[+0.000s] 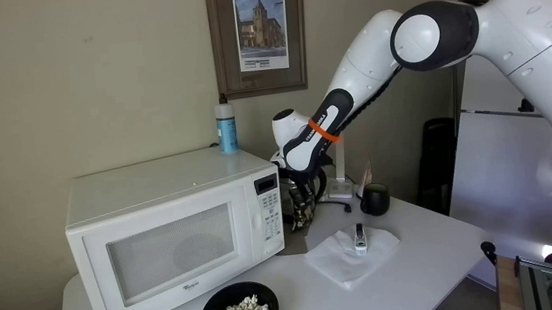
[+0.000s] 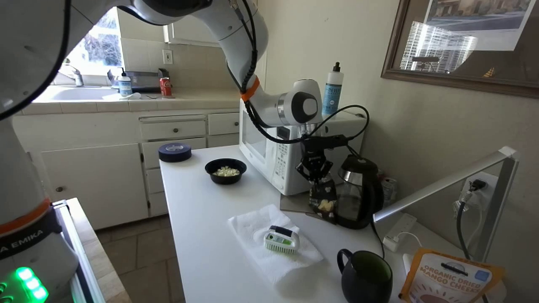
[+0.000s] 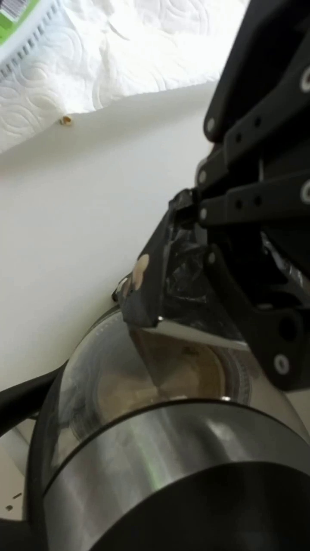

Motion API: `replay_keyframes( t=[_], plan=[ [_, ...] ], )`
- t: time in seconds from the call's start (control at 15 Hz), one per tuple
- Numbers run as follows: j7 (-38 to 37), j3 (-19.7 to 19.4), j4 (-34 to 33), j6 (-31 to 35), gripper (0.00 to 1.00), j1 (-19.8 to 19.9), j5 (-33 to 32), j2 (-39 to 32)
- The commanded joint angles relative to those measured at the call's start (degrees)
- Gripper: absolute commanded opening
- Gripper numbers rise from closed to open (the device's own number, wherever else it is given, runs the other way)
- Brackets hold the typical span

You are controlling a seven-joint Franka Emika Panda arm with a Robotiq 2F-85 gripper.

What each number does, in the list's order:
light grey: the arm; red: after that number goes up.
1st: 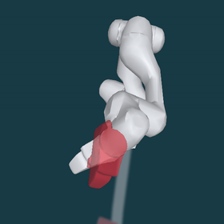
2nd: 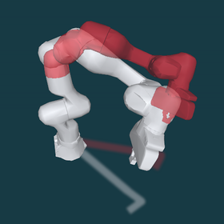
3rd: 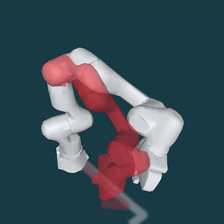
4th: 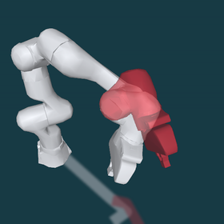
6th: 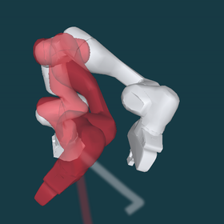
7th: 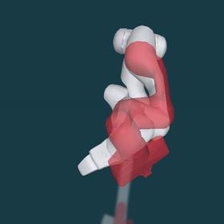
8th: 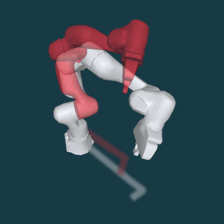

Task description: Place the black packet upright.

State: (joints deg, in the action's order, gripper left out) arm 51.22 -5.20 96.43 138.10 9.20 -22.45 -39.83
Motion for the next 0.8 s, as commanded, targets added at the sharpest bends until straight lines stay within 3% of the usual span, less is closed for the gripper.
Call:
replay_keyframes(
  t=[0.0, 0.47, 0.73],
  plan=[
    [2.2, 0.2, -2.7, -6.9, 0.0, -0.3, -0.3, -0.7],
    [0.0, 0.9, -8.5, -24.8, 0.0, -0.8, 2.1, -0.5],
    [0.7, 1.7, -11.3, -26.6, 0.0, 0.4, 3.2, -2.6]
  ],
)
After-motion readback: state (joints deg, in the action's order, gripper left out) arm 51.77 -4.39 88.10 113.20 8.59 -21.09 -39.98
